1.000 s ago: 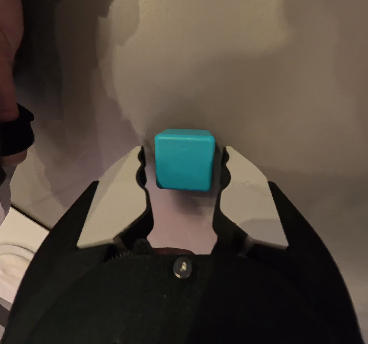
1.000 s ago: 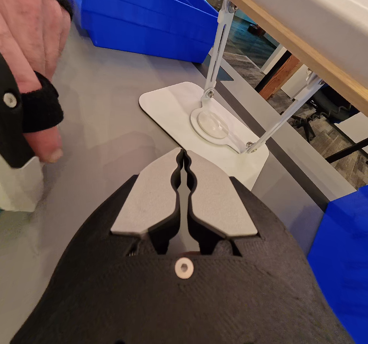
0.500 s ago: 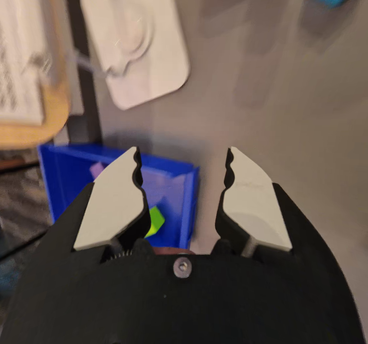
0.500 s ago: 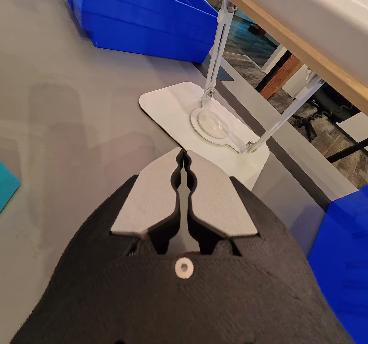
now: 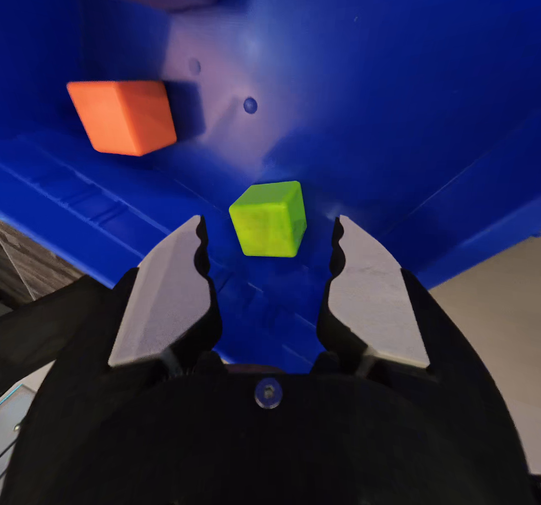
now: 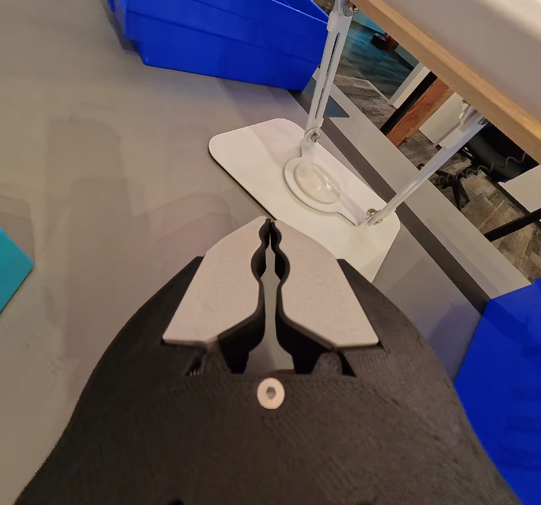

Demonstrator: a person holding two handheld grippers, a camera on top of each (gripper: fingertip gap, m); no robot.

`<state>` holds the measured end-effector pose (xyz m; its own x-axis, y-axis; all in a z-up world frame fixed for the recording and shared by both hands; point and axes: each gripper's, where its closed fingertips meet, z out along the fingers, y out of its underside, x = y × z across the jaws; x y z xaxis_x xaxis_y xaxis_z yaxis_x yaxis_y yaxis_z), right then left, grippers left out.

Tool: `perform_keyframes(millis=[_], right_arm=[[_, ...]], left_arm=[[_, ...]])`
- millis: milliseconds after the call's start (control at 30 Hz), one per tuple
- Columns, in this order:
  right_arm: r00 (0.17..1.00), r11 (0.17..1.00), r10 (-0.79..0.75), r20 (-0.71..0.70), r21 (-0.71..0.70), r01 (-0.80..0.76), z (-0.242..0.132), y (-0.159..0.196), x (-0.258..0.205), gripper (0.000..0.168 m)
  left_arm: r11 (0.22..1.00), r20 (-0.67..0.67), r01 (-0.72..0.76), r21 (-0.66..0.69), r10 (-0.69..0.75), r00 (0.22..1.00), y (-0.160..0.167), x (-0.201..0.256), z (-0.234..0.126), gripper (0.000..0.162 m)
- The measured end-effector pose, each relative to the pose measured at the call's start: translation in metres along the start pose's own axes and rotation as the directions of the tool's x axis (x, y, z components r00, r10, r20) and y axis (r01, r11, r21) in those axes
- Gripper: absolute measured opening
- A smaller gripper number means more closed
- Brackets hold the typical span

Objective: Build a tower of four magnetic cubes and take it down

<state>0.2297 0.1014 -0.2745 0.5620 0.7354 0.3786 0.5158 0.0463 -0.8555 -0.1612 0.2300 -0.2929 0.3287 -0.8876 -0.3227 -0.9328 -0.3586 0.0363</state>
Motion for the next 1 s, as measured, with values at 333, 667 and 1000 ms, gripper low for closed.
perform_keyframes(millis=[333,667,1000], right_arm=[[1.0,1.0,-0.006,0.005,-0.001,0.006,0.0,0.0,-0.001,0.0],[1.0,1.0,0.001,0.007,0.0,-0.001,0.0,0.0,-0.001,0.0],[1.0,1.0,0.019,0.007,0.007,-0.019,0.0,-0.001,0.001,0.0]], left_arm=[[0.986,-0.086,-0.048,-0.16,0.035,0.996,0.011,0.001,0.035,0.057],[0.997,0.003,0.001,0.078,-0.002,1.0,0.002,0.007,-0.017,0.052],[0.836,0.053,-0.105,0.539,0.09,0.995,-0.05,0.112,-0.128,0.052]])
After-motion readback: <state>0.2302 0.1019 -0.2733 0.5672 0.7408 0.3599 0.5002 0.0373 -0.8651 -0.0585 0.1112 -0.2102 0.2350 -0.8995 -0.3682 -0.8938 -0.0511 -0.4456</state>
